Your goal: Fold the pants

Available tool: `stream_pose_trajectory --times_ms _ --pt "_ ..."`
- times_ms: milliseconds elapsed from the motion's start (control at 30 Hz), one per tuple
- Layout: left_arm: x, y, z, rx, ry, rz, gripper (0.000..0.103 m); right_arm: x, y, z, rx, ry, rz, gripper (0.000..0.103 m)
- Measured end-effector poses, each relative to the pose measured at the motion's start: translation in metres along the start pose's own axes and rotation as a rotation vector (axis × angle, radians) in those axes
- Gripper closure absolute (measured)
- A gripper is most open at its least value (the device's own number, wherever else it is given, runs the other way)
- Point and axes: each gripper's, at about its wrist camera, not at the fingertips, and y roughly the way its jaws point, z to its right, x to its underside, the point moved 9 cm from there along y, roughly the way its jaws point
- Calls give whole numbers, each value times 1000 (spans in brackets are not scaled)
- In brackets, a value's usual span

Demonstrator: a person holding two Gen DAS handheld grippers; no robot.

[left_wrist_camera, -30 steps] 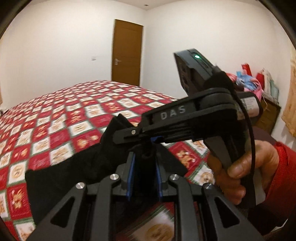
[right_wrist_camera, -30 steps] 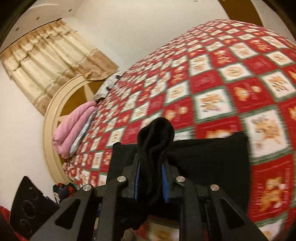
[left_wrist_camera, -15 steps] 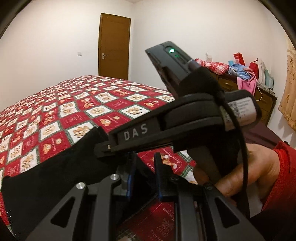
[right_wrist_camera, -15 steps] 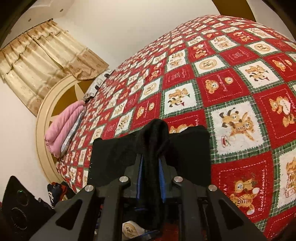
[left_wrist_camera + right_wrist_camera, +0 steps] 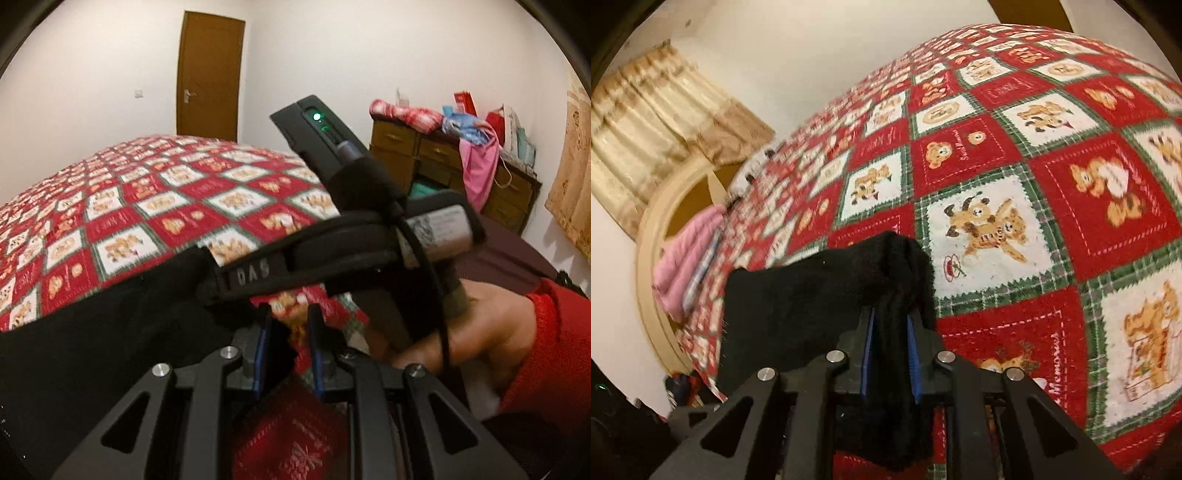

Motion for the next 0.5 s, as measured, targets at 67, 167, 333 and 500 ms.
stream_pose_trajectory --times_ms 67,167,333,500 --pt "4 -7 -2 7 -4 -5 82 1 -2 2 -20 17 18 83" --pt "6 -20 -11 9 -19 -8 80 -1 -11 8 -46 81 39 79" --pt "7 -58 -43 -32 -69 29 35 -14 -75 26 34 182 242 75" --pt "14 -98 -104 -140 -177 81 32 17 -105 -21 167 -44 255 75"
